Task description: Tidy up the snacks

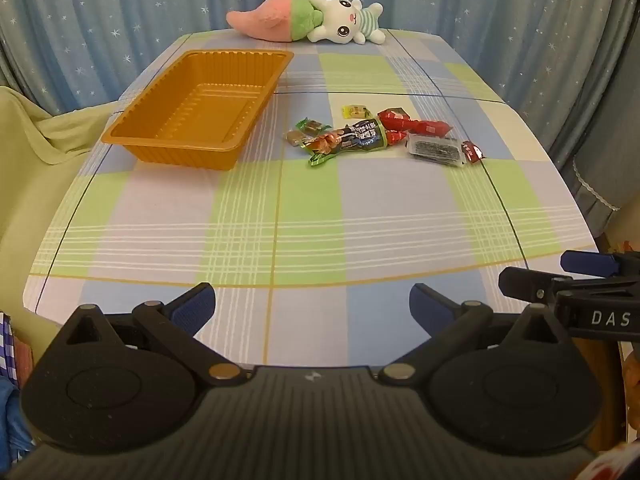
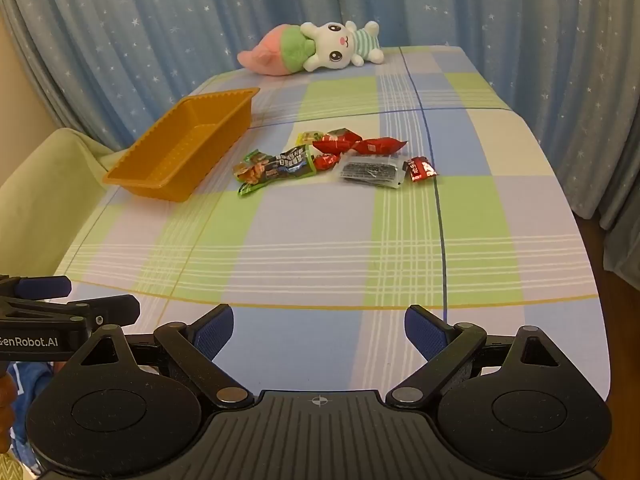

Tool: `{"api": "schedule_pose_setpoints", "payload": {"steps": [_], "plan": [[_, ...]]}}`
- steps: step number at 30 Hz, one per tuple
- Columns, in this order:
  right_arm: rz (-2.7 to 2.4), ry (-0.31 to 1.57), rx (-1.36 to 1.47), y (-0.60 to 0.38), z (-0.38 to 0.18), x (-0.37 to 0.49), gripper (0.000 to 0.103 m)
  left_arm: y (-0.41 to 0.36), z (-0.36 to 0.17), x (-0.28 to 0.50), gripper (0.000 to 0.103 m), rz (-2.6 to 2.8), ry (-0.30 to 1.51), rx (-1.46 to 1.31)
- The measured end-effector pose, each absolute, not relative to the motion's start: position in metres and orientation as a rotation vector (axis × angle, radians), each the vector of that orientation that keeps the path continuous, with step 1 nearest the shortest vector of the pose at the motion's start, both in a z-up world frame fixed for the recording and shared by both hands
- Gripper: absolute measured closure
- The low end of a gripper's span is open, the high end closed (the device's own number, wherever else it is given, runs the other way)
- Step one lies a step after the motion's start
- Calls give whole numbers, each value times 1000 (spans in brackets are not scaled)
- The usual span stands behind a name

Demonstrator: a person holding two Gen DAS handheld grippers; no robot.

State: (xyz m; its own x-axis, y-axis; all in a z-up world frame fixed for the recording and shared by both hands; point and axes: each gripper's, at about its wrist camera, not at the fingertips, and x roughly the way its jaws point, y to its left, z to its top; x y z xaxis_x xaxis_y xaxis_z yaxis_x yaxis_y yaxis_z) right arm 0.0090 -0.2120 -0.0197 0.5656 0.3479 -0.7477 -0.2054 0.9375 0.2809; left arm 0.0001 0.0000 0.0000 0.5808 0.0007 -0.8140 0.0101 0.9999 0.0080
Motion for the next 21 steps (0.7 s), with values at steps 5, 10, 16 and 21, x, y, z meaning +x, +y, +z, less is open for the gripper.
{"api": "schedule_pose_setpoints", "payload": {"steps": [5, 10, 16, 21], "plan": [[326, 914, 169, -211, -19, 9, 11, 0, 0, 0, 0, -4, 951, 12], [327, 913, 167, -210, -19, 10, 11, 0, 0, 0, 0, -4, 952, 11], [327, 914, 166, -210, -20, 10, 11, 0, 0, 0, 0, -6, 952, 8], [327, 914, 164, -210, -20, 11, 11, 3, -2, 2, 0, -6, 952, 8]]}}
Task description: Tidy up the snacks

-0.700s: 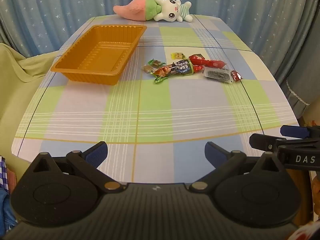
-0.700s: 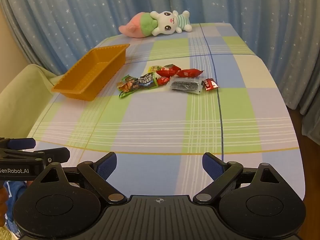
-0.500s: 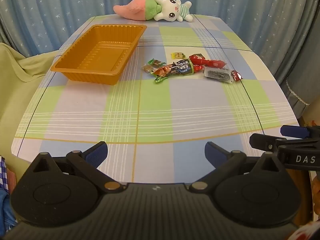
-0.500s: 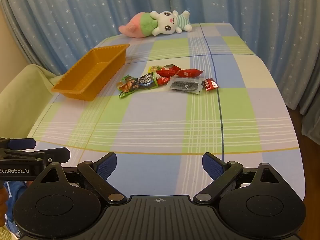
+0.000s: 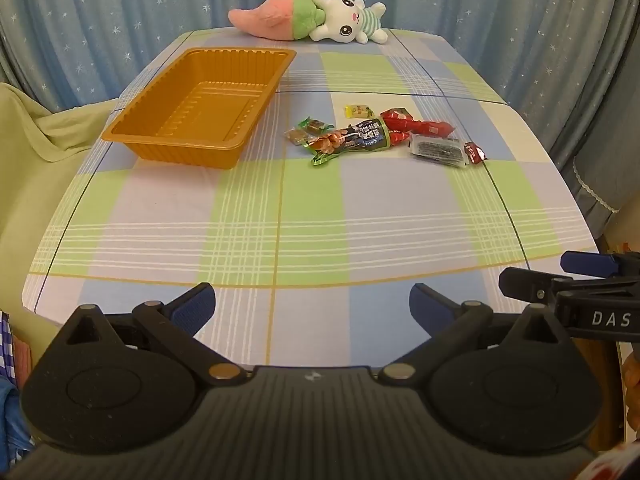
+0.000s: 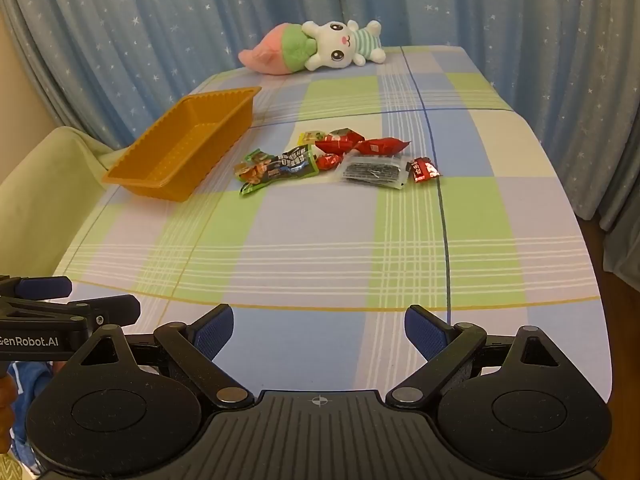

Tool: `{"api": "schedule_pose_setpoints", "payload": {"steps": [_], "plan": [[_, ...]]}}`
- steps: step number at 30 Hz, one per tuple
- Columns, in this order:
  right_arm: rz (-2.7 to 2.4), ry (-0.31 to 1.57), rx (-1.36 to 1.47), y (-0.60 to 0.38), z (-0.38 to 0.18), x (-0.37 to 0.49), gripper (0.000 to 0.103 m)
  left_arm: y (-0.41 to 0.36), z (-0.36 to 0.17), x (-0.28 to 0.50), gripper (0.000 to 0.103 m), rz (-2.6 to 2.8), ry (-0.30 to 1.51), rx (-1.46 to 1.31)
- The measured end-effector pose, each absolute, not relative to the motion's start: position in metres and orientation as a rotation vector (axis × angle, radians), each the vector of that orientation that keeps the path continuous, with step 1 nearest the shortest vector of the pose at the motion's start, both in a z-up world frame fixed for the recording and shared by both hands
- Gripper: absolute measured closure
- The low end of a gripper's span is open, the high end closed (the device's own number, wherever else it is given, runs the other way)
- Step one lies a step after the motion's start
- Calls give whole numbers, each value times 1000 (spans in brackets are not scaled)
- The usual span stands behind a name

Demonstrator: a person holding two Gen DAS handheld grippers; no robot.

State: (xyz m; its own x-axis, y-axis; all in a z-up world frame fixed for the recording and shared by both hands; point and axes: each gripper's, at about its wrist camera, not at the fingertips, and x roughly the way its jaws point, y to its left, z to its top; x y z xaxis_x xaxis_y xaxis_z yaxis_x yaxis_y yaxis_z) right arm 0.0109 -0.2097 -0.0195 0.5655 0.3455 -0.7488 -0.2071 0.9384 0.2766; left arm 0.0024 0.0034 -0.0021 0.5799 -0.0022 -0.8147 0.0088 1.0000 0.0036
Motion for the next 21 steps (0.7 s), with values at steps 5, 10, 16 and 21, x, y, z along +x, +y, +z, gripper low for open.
{"api": "schedule_pose_setpoints", "payload": {"steps": [5, 10, 16, 21], "plan": [[328, 915, 164, -212, -19, 12, 11, 2, -1, 1, 0, -6, 952, 11], [327, 915, 163, -209, -19, 13, 11, 2, -1, 2, 0, -6, 952, 10], [327, 916, 163, -209, -20, 14, 11, 4, -1, 5, 0, -4, 954, 11], [327, 916, 163, -210, -20, 14, 11, 3, -1, 6, 0, -2, 956, 12]]}}
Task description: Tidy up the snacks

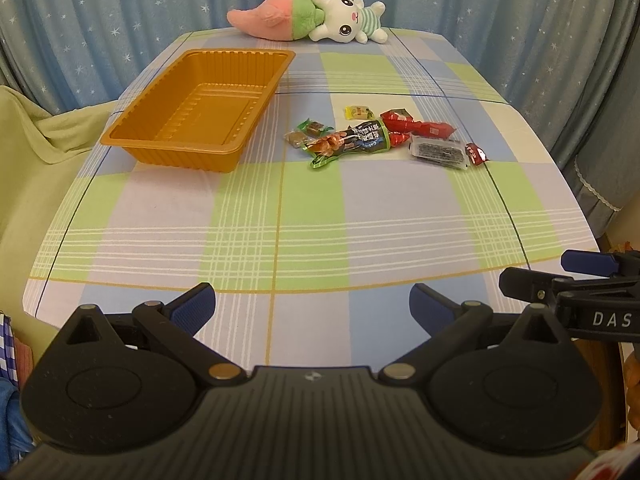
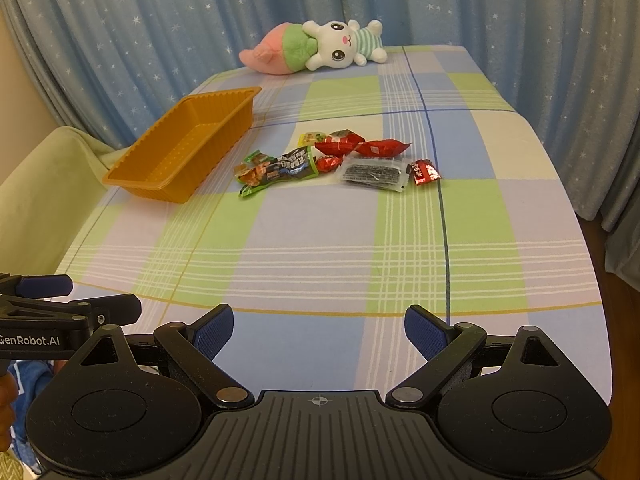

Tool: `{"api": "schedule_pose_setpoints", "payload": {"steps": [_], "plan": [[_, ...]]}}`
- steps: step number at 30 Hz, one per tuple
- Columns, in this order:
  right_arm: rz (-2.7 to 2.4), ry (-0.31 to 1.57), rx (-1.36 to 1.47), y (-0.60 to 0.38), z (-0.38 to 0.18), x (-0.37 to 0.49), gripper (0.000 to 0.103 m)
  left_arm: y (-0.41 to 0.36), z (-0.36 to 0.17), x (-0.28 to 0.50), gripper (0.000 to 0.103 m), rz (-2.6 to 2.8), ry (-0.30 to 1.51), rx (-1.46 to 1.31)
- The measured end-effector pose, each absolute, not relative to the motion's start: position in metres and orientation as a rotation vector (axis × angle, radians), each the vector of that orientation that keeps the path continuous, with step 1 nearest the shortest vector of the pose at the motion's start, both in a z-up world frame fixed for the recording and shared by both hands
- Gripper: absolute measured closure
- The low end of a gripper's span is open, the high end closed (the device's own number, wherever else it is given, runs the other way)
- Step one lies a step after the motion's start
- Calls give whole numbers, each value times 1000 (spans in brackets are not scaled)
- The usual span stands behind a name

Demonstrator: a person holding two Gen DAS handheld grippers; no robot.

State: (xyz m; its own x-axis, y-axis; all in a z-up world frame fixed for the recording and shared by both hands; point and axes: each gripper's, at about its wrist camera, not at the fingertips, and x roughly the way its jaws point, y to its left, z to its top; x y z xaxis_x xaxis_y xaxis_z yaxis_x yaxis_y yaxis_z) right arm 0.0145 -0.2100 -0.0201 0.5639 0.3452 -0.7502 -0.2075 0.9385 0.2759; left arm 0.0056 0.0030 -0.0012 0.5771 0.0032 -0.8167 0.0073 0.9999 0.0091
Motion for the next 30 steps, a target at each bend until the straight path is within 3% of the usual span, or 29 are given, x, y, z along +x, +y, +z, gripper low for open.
{"api": "schedule_pose_setpoints", "payload": {"steps": [30], "plan": [[328, 920, 167, -213, -23, 17, 11, 0, -1, 9, 0, -2, 960, 14]]}}
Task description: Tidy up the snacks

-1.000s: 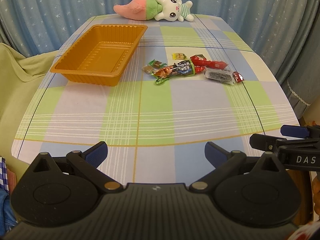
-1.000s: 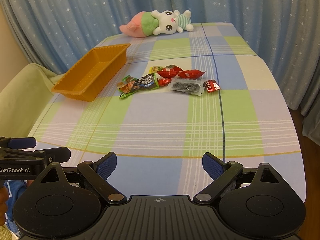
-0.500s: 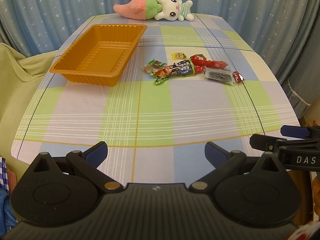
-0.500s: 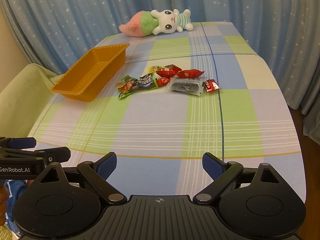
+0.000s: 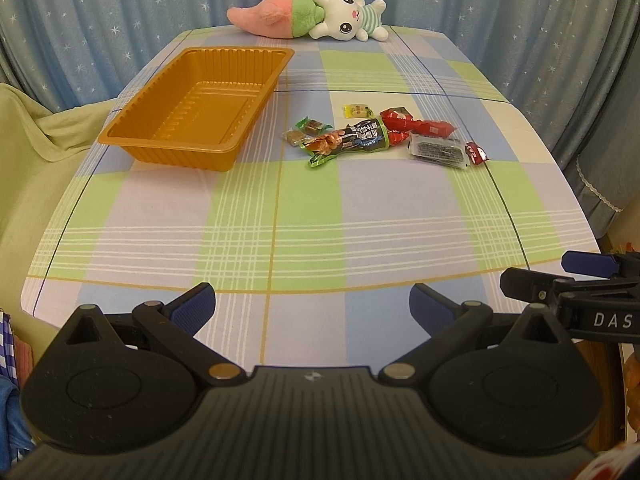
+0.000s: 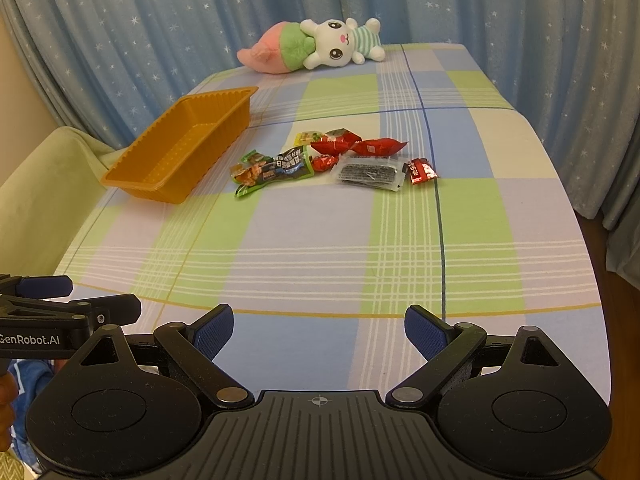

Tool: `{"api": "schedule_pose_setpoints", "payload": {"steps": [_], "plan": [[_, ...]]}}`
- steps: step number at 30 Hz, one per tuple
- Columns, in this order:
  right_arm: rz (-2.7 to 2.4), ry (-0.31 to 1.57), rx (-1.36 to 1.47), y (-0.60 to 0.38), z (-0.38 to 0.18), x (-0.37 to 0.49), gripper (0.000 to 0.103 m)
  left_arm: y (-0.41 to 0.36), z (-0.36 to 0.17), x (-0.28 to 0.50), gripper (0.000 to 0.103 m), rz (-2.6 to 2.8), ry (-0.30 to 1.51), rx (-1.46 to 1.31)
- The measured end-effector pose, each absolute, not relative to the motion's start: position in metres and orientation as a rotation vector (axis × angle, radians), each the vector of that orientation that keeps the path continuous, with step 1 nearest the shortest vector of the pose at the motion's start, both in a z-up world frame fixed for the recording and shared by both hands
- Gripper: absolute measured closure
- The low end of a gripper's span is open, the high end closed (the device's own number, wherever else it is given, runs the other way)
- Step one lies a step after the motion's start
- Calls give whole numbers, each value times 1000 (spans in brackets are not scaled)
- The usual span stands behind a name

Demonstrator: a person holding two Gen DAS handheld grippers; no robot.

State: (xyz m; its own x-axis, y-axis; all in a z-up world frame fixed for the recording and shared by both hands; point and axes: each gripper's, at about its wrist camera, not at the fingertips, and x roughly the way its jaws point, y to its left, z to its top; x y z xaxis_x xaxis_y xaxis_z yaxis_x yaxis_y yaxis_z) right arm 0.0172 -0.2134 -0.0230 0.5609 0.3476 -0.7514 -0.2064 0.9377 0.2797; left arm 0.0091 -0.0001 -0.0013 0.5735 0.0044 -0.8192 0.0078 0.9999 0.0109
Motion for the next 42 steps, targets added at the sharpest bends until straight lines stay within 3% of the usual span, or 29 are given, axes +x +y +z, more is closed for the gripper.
{"api": "schedule_pose_setpoints", "payload": {"steps": [37, 42], "plan": [[281, 945, 213, -237, -34, 33, 11, -10, -11, 34, 0, -61, 894, 78], [240, 951, 235, -246, -39, 38, 11, -13, -18, 49, 7, -119, 862, 102]]}}
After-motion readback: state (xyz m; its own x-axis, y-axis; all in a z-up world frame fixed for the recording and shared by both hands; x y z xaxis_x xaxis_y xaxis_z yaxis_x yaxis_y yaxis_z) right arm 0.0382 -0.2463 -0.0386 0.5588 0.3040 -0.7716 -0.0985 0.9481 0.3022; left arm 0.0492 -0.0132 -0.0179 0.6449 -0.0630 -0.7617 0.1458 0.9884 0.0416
